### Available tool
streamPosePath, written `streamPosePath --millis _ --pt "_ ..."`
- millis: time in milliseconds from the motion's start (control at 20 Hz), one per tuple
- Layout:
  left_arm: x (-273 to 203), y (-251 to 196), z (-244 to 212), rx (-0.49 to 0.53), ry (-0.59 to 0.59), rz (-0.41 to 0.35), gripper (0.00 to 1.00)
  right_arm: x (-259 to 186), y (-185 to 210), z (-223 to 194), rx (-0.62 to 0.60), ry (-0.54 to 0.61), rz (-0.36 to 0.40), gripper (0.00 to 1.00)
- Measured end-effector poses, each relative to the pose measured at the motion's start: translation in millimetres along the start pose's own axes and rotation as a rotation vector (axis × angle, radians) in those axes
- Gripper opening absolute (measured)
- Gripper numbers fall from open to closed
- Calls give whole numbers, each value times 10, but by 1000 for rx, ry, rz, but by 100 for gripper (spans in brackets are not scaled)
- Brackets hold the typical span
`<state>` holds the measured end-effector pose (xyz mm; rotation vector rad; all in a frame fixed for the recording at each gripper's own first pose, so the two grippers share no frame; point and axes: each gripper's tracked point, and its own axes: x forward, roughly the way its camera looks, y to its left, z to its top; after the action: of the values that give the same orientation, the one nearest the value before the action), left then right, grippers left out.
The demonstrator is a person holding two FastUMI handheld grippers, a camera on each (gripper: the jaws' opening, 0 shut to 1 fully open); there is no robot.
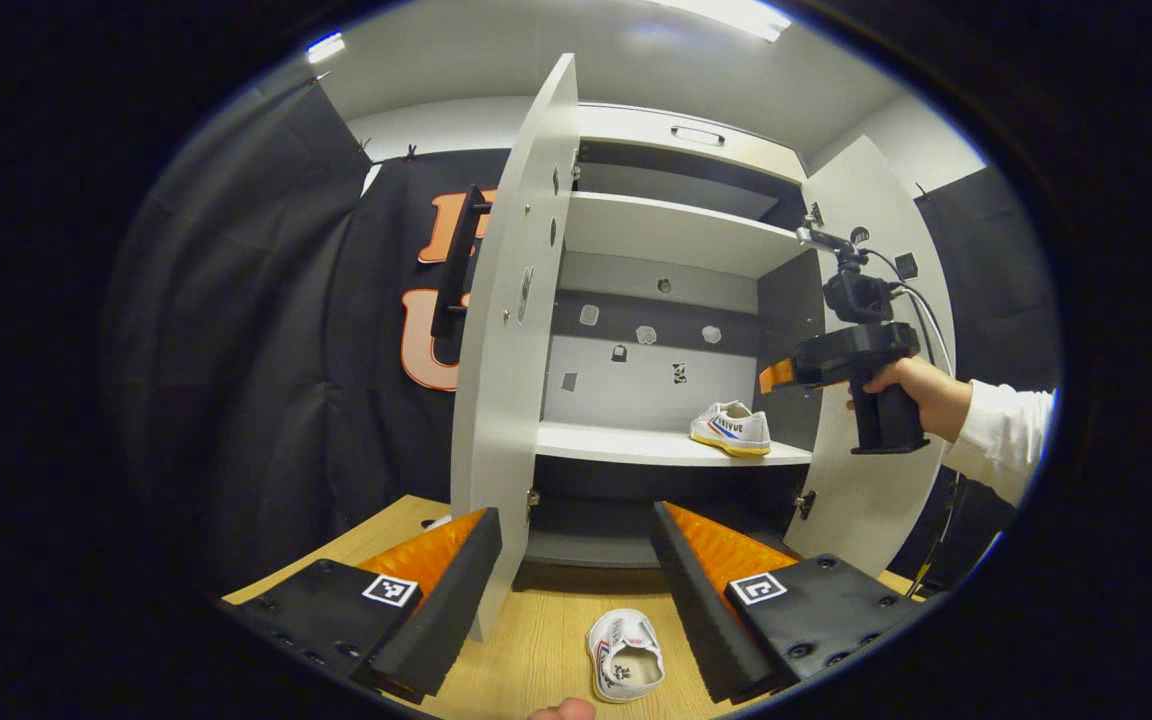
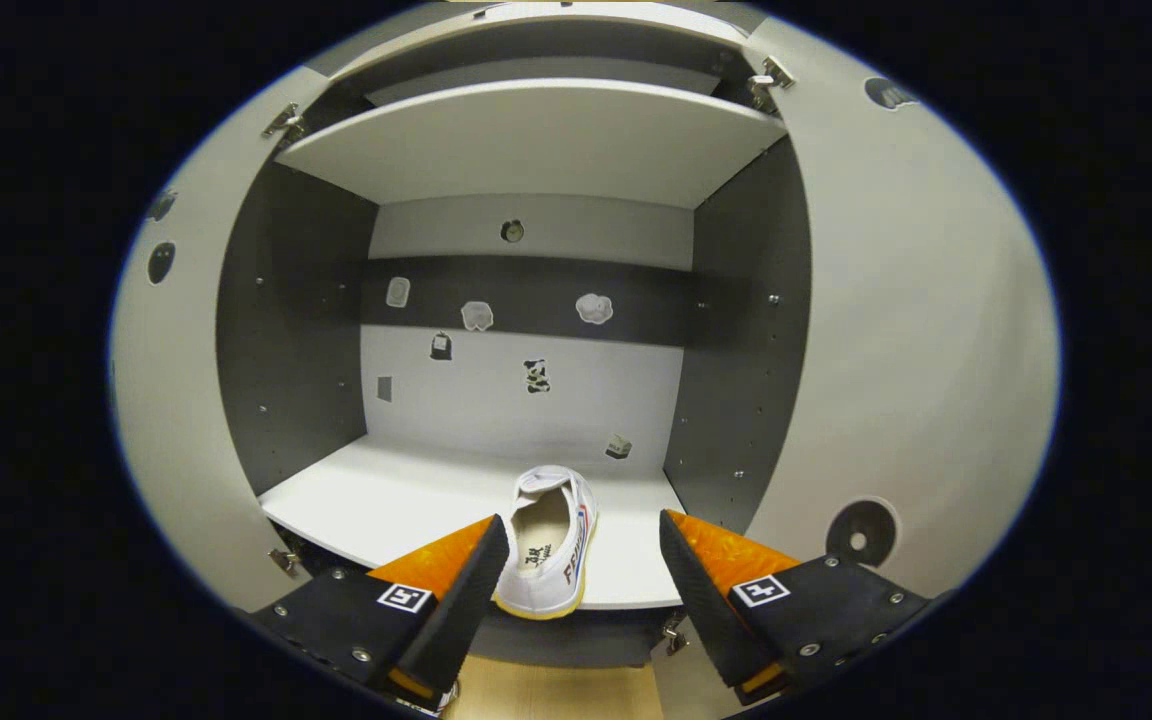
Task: Grab one shoe with the right hand and put it into the shoe cabinet, grab the other shoe with the left hand and put it into the shoe cabinet; then close the right door with the right hand and the left door with the left hand.
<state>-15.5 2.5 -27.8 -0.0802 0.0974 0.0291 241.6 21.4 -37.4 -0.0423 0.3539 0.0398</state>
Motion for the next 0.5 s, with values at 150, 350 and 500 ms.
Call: streamPosePath --millis 150,350,500 --pt "-2 -56 -4 11 5 -27 98 -529 43 -107 40 -35 51 94" --pt "-4 -146 -15 23 13 -61 97 -1169 -64 -420 115 -70 62 93" --pt "-26 -213 -54 30 31 -82 97 -1574 -220 -776 160 -88 39 93"
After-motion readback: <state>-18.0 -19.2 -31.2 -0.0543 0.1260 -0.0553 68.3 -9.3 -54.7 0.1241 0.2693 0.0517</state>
